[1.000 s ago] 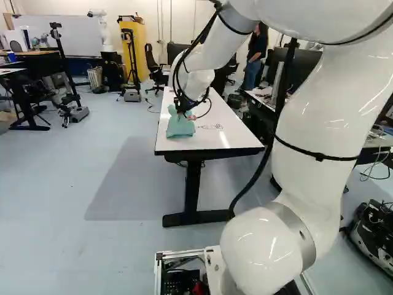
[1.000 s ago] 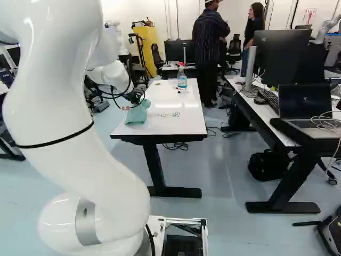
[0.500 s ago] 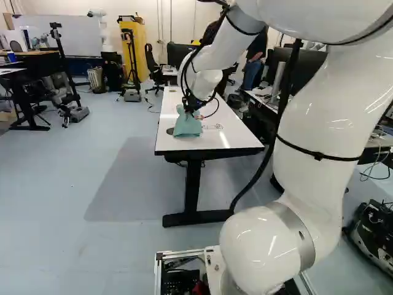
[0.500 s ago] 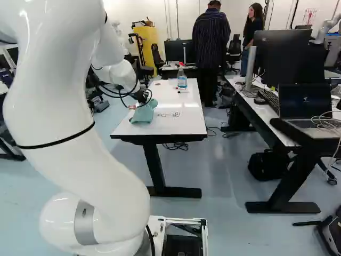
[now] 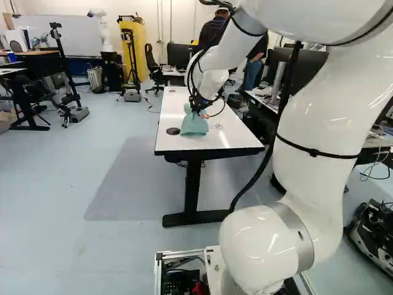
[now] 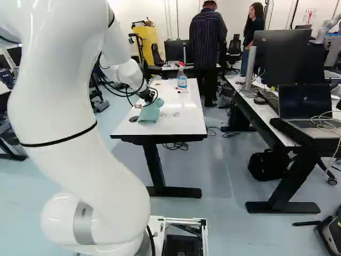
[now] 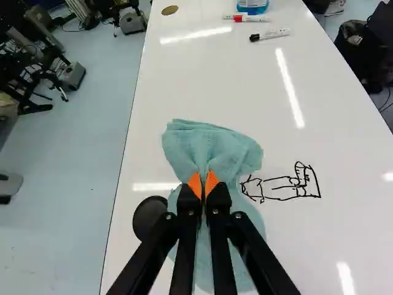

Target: Clean the table with the green towel

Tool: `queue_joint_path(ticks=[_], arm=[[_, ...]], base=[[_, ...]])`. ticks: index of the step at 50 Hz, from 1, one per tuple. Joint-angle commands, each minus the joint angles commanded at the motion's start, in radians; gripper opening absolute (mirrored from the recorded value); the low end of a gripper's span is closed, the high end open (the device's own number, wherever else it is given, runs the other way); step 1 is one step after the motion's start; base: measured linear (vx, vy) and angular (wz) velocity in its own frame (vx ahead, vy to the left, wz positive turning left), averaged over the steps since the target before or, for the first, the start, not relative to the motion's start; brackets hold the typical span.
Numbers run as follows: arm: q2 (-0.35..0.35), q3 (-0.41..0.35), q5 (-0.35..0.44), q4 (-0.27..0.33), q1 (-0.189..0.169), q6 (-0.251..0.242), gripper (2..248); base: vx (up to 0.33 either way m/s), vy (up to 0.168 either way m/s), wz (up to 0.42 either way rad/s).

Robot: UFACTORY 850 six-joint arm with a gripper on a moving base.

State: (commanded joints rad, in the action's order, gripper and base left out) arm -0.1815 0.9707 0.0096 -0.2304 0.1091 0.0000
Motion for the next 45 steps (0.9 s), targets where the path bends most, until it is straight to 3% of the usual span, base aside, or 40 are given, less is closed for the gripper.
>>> queue_joint_path(ticks=[7, 45], arm=[[-0.029, 0.033, 0.0, 0.0, -0.002, 0.0, 28], [-0.082, 0.039, 0.0, 0.0, -0.002, 0.0, 28]], base=[[0.0, 0.0, 0.0], [0.0, 0.0, 0.0]])
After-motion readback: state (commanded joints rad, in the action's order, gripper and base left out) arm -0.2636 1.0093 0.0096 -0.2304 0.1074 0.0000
